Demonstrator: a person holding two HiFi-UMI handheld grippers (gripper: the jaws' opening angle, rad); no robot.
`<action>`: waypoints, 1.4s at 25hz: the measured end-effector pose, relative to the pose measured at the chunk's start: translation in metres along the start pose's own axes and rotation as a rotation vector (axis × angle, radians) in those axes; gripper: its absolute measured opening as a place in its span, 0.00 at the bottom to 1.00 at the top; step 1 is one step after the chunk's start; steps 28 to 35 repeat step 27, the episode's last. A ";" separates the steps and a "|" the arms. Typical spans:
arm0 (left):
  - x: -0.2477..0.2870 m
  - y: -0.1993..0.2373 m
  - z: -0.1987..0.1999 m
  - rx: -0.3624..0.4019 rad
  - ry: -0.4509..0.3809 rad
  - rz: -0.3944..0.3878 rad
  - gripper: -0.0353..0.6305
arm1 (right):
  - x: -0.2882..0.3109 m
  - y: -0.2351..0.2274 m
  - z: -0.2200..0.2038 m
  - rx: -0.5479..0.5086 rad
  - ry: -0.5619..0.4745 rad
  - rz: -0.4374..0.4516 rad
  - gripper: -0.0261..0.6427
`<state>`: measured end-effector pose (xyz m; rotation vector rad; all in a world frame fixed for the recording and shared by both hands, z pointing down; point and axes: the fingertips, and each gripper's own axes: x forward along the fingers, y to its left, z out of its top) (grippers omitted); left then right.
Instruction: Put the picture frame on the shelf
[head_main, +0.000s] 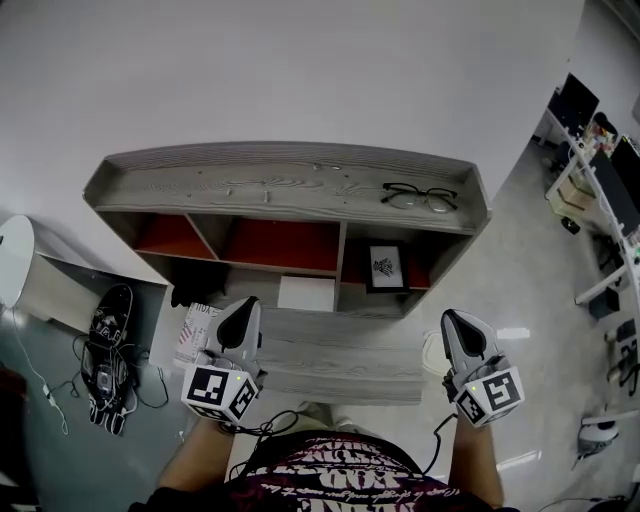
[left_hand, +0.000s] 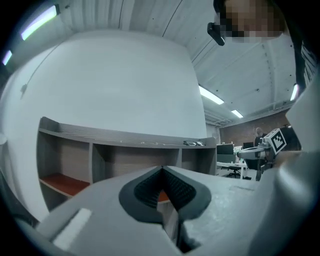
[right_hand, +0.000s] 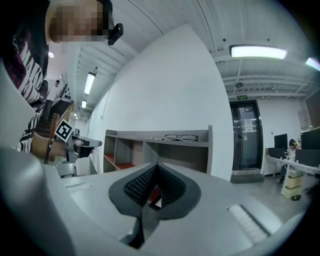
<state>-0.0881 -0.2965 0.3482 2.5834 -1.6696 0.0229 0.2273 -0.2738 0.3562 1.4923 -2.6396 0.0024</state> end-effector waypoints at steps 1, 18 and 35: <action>-0.008 0.001 0.005 0.001 -0.008 0.009 0.05 | -0.006 0.002 0.004 0.001 -0.006 0.004 0.08; -0.089 -0.009 0.012 0.037 0.001 0.111 0.05 | -0.057 0.025 0.002 0.017 -0.041 0.041 0.08; -0.077 -0.031 0.016 0.084 0.014 0.094 0.05 | -0.054 0.022 -0.004 0.020 -0.045 0.075 0.08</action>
